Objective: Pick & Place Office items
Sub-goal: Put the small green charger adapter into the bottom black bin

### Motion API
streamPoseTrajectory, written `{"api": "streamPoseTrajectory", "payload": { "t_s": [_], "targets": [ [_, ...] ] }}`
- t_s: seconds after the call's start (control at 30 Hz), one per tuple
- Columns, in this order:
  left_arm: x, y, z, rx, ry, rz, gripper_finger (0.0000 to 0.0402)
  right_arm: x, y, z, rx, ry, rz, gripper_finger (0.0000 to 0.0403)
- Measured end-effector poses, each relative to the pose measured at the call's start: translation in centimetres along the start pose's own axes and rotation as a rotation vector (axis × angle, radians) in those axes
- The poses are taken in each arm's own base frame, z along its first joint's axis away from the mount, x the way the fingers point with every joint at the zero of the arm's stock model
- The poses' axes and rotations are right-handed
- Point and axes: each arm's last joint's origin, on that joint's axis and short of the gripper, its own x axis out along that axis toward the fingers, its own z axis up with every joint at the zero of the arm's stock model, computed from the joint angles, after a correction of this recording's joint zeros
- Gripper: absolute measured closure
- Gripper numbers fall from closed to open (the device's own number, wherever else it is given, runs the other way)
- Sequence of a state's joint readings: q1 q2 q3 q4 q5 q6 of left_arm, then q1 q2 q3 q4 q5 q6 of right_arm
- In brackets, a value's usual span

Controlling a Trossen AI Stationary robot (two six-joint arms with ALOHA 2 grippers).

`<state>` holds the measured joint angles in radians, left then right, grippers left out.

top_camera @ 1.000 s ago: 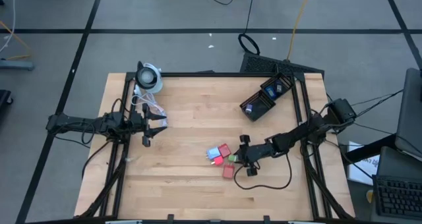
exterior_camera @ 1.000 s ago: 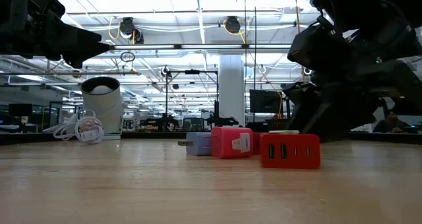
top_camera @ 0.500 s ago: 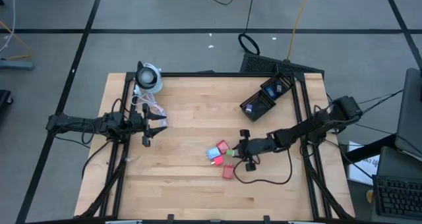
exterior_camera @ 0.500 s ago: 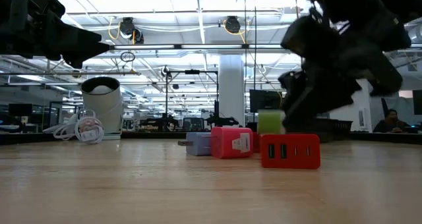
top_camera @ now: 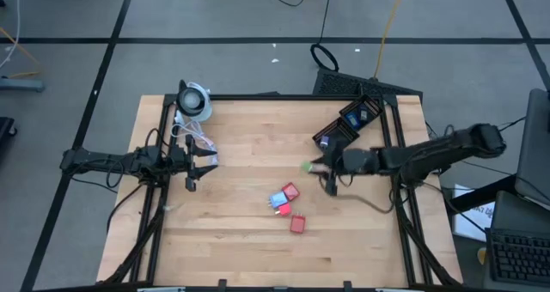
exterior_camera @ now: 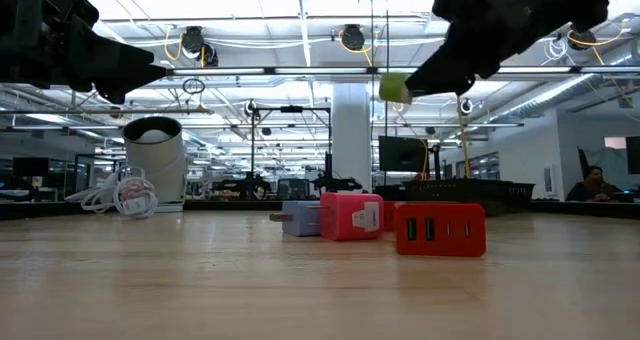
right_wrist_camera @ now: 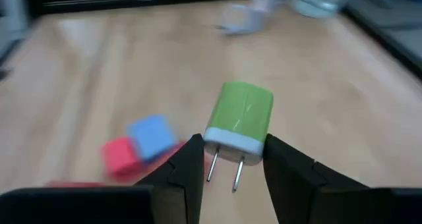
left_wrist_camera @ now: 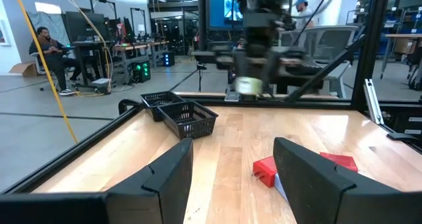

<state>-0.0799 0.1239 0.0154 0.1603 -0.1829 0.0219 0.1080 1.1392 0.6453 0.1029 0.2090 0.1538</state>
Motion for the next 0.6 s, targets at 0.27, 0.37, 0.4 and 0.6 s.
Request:
{"api": "streamPoseTrajectory", "payload": {
  "t_s": [0.27,0.37,0.4,0.6],
  "targets": [
    [0.0,0.0,0.0,0.000,0.001,0.000,0.0188,-2.9,-6.3,0.4,0.164,0.044,-0.244,0.0284],
    [0.0,0.0,0.0,0.000,0.001,0.000,0.0188,-3.2,-8.2,0.1,0.239,0.065,-0.265,0.0284],
    [0.0,0.0,0.0,0.000,0.000,0.000,0.0188,-3.3,-8.7,0.0,0.264,0.075,-0.268,0.0284],
    [0.0,0.0,0.0,0.000,0.001,0.000,0.0188,-2.9,-11.7,-1.7,0.381,0.206,-0.292,0.0284]
  ]
}}
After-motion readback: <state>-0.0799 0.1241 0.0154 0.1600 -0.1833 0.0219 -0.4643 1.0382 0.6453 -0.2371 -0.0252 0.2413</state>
